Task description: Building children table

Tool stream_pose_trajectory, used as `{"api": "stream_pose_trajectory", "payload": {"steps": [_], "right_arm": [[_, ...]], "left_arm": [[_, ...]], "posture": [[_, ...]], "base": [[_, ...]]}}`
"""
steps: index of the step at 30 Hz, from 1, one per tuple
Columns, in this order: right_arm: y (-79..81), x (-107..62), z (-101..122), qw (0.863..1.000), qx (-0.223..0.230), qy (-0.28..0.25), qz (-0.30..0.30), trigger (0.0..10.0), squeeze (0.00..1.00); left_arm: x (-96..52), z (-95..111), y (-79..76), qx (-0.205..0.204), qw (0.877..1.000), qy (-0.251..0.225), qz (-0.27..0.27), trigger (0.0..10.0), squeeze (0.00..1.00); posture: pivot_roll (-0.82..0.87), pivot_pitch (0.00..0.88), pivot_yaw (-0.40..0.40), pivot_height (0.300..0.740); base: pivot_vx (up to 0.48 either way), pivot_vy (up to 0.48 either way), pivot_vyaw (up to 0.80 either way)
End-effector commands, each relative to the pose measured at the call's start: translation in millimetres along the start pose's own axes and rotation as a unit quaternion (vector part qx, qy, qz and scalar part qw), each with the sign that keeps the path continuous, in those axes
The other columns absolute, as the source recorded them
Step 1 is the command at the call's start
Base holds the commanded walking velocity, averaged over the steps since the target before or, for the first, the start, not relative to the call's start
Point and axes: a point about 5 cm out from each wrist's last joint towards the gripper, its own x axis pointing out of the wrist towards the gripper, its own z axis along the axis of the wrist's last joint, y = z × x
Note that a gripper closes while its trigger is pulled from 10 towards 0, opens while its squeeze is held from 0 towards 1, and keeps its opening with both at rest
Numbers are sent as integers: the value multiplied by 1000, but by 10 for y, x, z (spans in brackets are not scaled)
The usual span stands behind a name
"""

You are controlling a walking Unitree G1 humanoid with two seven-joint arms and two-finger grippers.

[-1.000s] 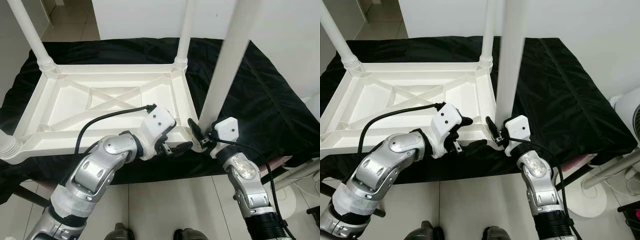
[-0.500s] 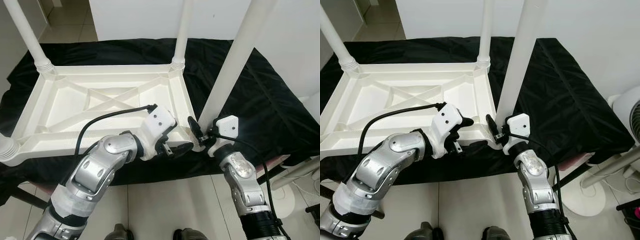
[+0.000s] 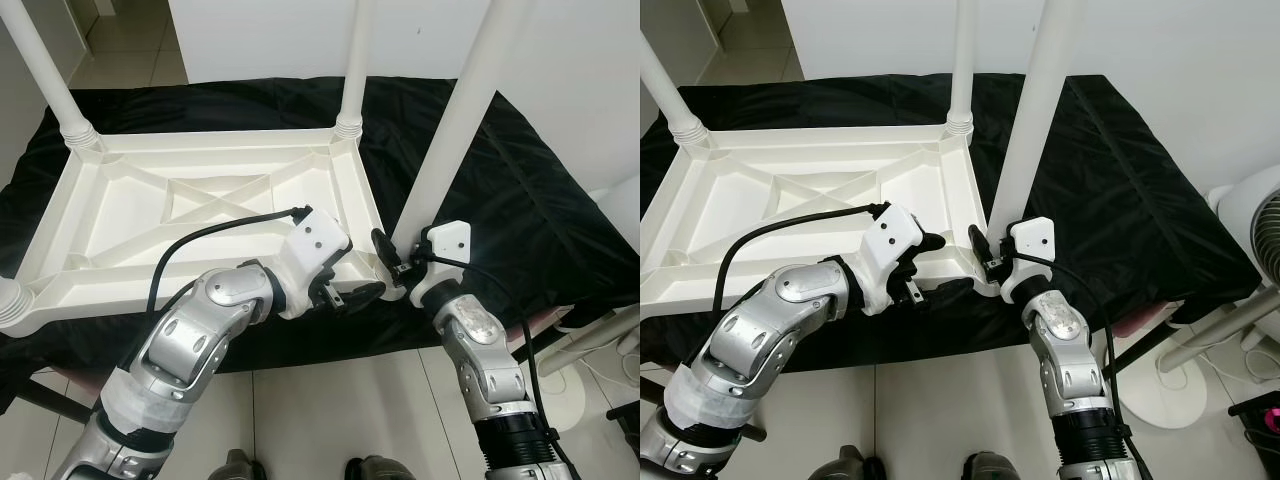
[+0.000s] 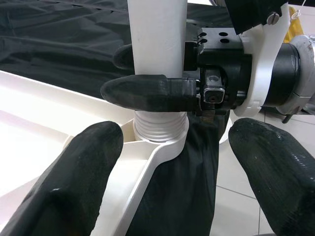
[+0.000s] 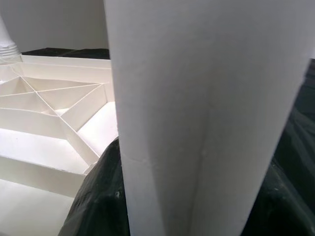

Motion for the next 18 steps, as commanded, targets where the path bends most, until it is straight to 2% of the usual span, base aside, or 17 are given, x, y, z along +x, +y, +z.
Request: {"api": "stream_pose_trajectory", "payload": {"steps": [1,12,13,14,15,16,17,18], "right_arm": [[-3,-56,-281,997,21,76,-14,10000,0],[-8,-36,-239,998,13,55,-41,10000,0],[-12,-34,-225,997,14,47,-55,10000,0],[-19,-25,-209,994,31,35,-102,10000,0],[-19,-25,-209,994,31,35,-102,10000,0],[-17,-15,-190,988,37,25,-146,10000,0],[-17,-15,-190,988,37,25,-146,10000,0],[-2,-1,-185,982,49,21,-184,10000,0]], "left_arm": [[-13,67,9,10,1000,-5,6,10000,0],[-20,65,-13,13,1000,-8,6,10000,0],[-20,63,-19,13,1000,-9,5,10000,0],[-17,62,-27,14,1000,-11,5,10000,0],[-17,62,-27,14,1000,-11,5,10000,0],[-11,62,-31,15,1000,-13,6,10000,0],[-11,62,-31,15,1000,-13,6,10000,0],[-4,63,-31,15,1000,-14,7,10000,0]], "posture": [[-104,86,38,740],[-100,84,32,740],[-101,83,29,740],[-101,83,29,740],[-101,83,29,740],[-101,83,29,740],[-101,83,29,740],[-106,80,22,740]], "base": [[0,0,0],[0,0,0],[0,0,0],[0,0,0],[0,0,0],[0,0,0],[0,0,0],[0,0,0]]}}
